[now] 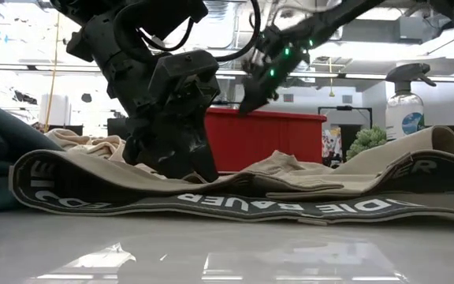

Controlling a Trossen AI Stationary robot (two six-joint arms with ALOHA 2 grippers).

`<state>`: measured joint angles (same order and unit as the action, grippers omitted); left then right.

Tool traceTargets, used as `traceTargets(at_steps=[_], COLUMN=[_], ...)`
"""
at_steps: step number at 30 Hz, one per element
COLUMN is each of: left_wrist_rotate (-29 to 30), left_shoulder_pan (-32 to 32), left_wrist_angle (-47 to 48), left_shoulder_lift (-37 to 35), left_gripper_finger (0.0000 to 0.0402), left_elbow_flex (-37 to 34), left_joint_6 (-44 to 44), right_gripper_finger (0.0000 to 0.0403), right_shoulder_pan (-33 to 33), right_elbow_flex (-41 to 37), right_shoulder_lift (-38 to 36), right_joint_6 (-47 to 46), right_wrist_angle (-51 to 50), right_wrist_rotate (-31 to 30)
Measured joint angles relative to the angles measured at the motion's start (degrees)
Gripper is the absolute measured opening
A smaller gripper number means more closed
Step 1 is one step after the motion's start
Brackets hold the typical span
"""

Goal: Fold Laundry from Bin
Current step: Fold the brown shorts

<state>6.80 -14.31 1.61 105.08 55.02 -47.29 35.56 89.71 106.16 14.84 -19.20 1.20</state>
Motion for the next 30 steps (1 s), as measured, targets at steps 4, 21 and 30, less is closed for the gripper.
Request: traceTargets(at_steps=[4, 21, 30], left_wrist_rotate=[0.38, 8.54, 3.67], left_shoulder_pan=[0.19, 7.85, 6.33], left_wrist_angle=[0.19, 2.52, 5.56], left_shoulder_lift=[-0.36, -27.53, -24.95], left_gripper_finger=[0.0203, 0.0203, 0.0203], left_elbow_flex=[-0.02, -0.02, -0.04], left_joint_6=[-1.26, 14.90, 13.51], right_gripper_finger=[0.0189, 0.0187, 0.0187], right_shoulder_pan=[-2.16, -22.09, -52.39], right_elbow_flex=[5.02, -2.66, -19.06], right_shoulder_lift=[-0.82, -15.42, -30.85], right_joint_6=[0.04, -10.17, -46.22], right_wrist_angle=[-18.52, -55.36, -45.36], right_wrist_rotate=[3.49, 8.34, 4.57])
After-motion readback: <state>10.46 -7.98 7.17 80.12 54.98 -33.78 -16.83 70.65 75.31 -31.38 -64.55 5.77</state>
